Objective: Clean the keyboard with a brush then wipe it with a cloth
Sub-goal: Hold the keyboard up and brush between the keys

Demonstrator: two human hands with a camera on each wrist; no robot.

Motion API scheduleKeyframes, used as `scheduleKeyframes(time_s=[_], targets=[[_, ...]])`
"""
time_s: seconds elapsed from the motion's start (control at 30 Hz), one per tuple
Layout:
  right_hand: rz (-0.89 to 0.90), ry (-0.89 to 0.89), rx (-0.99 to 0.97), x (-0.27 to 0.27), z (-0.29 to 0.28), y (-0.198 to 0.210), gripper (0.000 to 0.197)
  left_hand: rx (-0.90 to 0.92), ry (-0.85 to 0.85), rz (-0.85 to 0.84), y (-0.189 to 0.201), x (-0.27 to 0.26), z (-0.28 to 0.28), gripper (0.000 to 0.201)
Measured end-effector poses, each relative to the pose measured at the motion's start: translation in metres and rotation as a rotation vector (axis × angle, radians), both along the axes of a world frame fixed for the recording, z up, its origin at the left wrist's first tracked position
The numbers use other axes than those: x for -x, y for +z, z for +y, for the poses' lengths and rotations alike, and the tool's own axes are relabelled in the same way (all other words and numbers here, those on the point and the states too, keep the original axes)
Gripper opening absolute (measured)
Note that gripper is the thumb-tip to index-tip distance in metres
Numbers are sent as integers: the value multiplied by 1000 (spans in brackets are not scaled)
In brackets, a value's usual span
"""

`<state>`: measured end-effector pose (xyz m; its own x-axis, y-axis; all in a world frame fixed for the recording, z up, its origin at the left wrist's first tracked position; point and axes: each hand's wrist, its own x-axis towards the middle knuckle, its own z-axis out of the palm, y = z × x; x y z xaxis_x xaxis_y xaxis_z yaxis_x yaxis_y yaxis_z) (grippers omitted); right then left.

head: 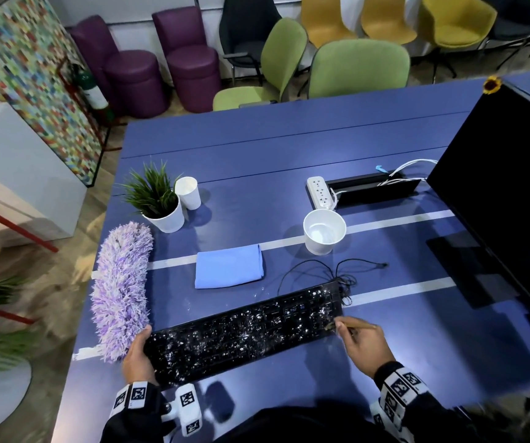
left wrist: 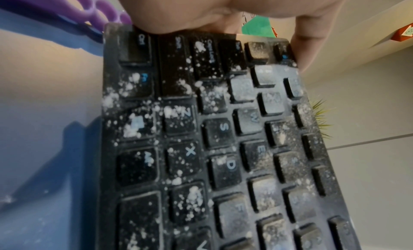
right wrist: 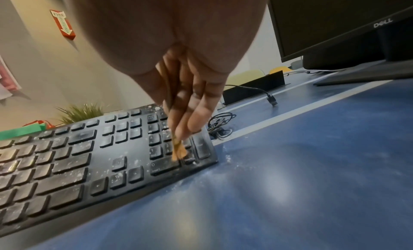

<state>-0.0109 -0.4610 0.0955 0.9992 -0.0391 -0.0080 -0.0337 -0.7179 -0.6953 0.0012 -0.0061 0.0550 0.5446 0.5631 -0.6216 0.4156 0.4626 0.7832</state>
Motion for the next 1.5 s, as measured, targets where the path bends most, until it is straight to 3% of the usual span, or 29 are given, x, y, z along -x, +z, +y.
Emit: scheduleKeyframes(time_s=[0.1,0.23,0.33,0.47,0.57,0.67,0.77,0.9,0.97,1.03,1.13,1.27,1.37,1.5], targets=[[80,109,44,0,8,3,20,16,7,4,-1,2,1,72],[17,-66,-15,-1,6,2,15,-2,-14,6,-8,3,8,75],[90,19,-33,-1,10,5,15,-4,-1,10,-15,4,14,75],[-13,-94,-2,-4,3,2,30,-9,17,12,12,3,-3,61],[13,-75,2,-4,4,2,23,-24,45,24,23,3,-12,54],[-1,-62,4,-3,6,8,36,-29,50,13,20,2,-11,57],[-75,-201,-86,-10,-2,11,16,-4,54,27,16,1,-8,60],[56,-43,-29,-4,-7,2,19,9,36,73,5,1,-1,80],[13,-109,-55,-2,-10,-4,14,23,21,63,5,2,-1,85],[-23,-171,-75,-4,-11,-9,12,18,22,65,7,1,-2,80],[66,-118,-58,-3,-7,-8,18,-1,26,58,8,2,-2,77],[-55,-177,-70,-9,-3,-1,15,-8,7,43,5,3,-1,74],[35,-146,4,-10,-4,0,20,-6,16,46,5,3,0,69],[-64,-201,-132,-13,-6,3,18,-16,37,14,15,3,-6,61]])
